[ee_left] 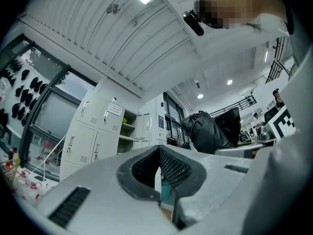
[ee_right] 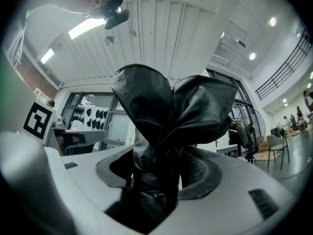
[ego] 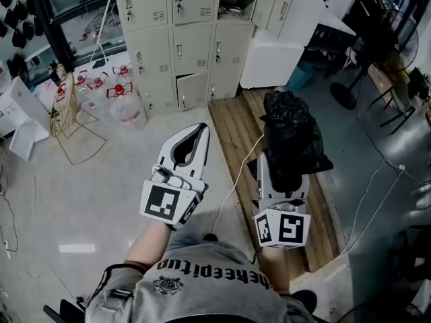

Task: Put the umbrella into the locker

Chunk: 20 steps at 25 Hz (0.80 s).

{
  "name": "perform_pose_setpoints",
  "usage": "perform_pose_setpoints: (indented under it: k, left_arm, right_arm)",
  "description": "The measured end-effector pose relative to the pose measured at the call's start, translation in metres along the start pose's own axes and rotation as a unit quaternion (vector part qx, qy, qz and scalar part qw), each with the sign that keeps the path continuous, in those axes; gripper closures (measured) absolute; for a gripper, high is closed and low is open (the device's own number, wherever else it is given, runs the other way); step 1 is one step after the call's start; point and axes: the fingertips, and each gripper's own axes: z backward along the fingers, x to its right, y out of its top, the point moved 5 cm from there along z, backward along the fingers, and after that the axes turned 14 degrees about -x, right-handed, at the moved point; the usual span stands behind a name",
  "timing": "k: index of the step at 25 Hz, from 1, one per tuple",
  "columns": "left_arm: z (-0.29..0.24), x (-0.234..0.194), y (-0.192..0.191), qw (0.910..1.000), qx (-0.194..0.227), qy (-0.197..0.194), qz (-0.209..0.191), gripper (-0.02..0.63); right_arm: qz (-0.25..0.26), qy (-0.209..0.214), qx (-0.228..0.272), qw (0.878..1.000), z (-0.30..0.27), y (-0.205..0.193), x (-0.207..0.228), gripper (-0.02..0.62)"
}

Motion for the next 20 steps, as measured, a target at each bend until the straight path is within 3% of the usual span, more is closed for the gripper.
perform_pose_setpoints:
  k: [9,20]
  left_arm:
    - [-0.030,-0.032,-0.011,0.9999,0.008,0.002,0.009,0.601]
    - [-0.119,-0.144,0.005,0.9995,0.031,-0.008,0.003,0.601]
  right_arm:
    - [-0.003,0.008,-0.004,1.000,-0.043,-0.004,0.000,0.339]
    - [-0.014,-0.021,0.005,1.000,-0.173,0.018,-0.009,0.339]
